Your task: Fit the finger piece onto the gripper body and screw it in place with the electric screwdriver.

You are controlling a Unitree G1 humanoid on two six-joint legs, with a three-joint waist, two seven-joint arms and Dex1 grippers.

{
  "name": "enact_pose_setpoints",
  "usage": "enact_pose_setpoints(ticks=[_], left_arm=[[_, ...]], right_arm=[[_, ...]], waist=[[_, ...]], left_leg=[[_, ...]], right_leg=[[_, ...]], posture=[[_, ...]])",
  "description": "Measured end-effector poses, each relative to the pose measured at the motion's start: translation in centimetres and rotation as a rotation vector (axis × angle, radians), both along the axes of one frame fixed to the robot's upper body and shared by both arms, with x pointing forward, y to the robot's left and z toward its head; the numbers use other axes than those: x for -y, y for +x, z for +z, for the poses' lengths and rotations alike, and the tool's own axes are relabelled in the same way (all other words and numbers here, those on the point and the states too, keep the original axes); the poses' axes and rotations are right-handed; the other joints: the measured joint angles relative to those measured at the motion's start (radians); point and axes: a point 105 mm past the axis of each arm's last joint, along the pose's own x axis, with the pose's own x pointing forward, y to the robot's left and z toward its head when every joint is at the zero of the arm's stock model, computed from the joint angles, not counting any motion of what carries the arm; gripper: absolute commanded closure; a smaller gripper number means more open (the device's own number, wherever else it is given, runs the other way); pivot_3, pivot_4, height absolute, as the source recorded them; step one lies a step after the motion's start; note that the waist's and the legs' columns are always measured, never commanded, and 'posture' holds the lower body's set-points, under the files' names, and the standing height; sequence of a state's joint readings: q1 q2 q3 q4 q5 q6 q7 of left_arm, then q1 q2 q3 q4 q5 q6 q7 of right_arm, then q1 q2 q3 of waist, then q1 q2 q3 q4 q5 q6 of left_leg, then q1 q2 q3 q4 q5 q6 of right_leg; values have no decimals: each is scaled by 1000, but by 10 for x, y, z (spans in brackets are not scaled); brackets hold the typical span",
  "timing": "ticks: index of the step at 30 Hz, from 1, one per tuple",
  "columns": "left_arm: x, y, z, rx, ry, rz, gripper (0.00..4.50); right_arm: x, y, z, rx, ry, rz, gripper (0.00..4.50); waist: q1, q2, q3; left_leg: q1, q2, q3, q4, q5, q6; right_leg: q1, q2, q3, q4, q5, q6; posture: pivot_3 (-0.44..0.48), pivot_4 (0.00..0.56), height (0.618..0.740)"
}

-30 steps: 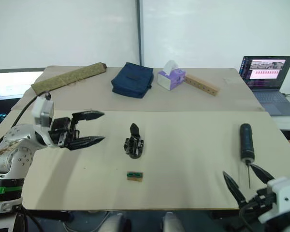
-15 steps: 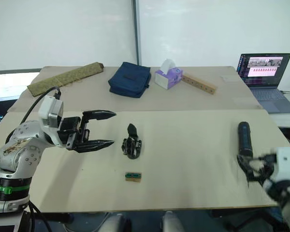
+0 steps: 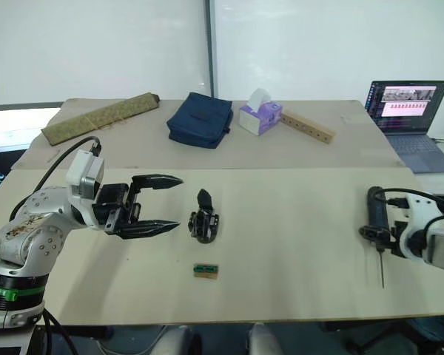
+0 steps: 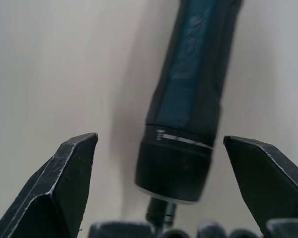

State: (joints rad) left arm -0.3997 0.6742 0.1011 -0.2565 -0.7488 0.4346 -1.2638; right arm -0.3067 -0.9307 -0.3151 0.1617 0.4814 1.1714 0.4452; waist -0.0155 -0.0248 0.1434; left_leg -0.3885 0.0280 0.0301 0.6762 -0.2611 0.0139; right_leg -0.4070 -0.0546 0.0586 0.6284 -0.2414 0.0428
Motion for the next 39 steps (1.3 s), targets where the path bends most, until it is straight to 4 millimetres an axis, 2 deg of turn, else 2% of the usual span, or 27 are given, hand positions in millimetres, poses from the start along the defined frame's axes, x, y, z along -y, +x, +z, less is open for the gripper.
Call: enact_pose_setpoints(ticks=[4, 8, 13, 15, 17, 20, 22, 24, 26, 28, 32, 39], left_arm=[[-2, -1, -5, -19, 1, 9, 0], [-3, -2, -4, -1, -4, 16, 0], [-4, -3, -1, 33, -12, 8, 0], [-5, -5, 0, 48, -16, -7, 0], [-11, -9, -6, 25, 9, -20, 0], [-18, -9, -11, 14, 25, -30, 0], [-22, -9, -17, 18, 43, -32, 0], [-31, -7, -26, 5, 67, -7, 0], [-39, -6, -35, -14, 90, 17, 0], [-43, -5, -41, -11, 102, 31, 0], [-47, -7, -50, -1, 134, 39, 0], [-46, -5, -53, 13, 133, 48, 0]], right_arm=[[8, 6, -10, -22, -13, -6, 1176], [8, 12, -7, -3, -3, 11, 2509], [9, 17, -3, 43, -19, 48, 2535], [4, 18, 3, 80, -24, 104, 2535], [-27, 13, 20, 129, -13, 290, 2535], [-100, 1, 49, 211, 36, 607, 2535], [-132, -11, 60, 245, 8, 749, 2535], [-154, -27, 52, 226, -61, 876, 2535], [-169, -39, 33, 170, -92, 977, 2535], [-172, -40, 21, 153, -111, 989, 2535], [-167, -35, 12, 155, -179, 979, 2535], [-159, -34, -10, 116, -178, 974, 2535]], waist=[[0, 0, 0], [1, 0, 0], [1, 1, 1], [0, 2, 1], [-3, 6, 2], [-15, 7, 3], [-12, 6, 3], [-3, 5, 3], [6, 5, 4], [10, 5, 4], [9, 4, 4], [8, 3, 5]], left_leg=[[0, 0, 1, 0, 0, 0], [0, 0, 1, 0, 0, 0], [0, 0, 2, 0, 0, 0], [-1, 0, 2, 0, 0, 0], [-4, 1, 2, -1, 0, 0], [-7, 5, -1, 0, 0, 0], [-7, 6, -2, 0, 0, 0], [-7, 6, -1, 0, 0, 0], [-11, 6, 1, 3, 0, 0], [-13, 5, 3, 5, 0, 0], [-13, 4, 5, 5, 0, 0], [-13, 6, 4, 5, 0, 0]], right_leg=[[0, 0, 0, 0, 0, 0], [0, 0, 1, 0, 0, 0], [-1, 0, 1, 0, 0, 0], [-2, 0, 2, 1, 0, 1], [-9, 1, 4, 3, 0, 1], [-15, 6, 8, 6, 2, -2], [-14, 8, 8, 5, 3, -3], [-14, 9, 8, 4, 2, -3], [-15, 9, 8, 3, 3, -3], [-16, 7, 9, 2, 4, -1], [-16, 7, 10, 1, 4, 0], [-17, 9, 10, 2, 4, -1]], posture=[[0, 150, 740], [0, 150, 740], [0, 150, 740], [0, 150, 740], [0, 150, 740], [0, 150, 740], [0, 150, 740], [0, 150, 740], [0, 150, 740], [0, 150, 740], [0, 150, 740], [0, 150, 740]])
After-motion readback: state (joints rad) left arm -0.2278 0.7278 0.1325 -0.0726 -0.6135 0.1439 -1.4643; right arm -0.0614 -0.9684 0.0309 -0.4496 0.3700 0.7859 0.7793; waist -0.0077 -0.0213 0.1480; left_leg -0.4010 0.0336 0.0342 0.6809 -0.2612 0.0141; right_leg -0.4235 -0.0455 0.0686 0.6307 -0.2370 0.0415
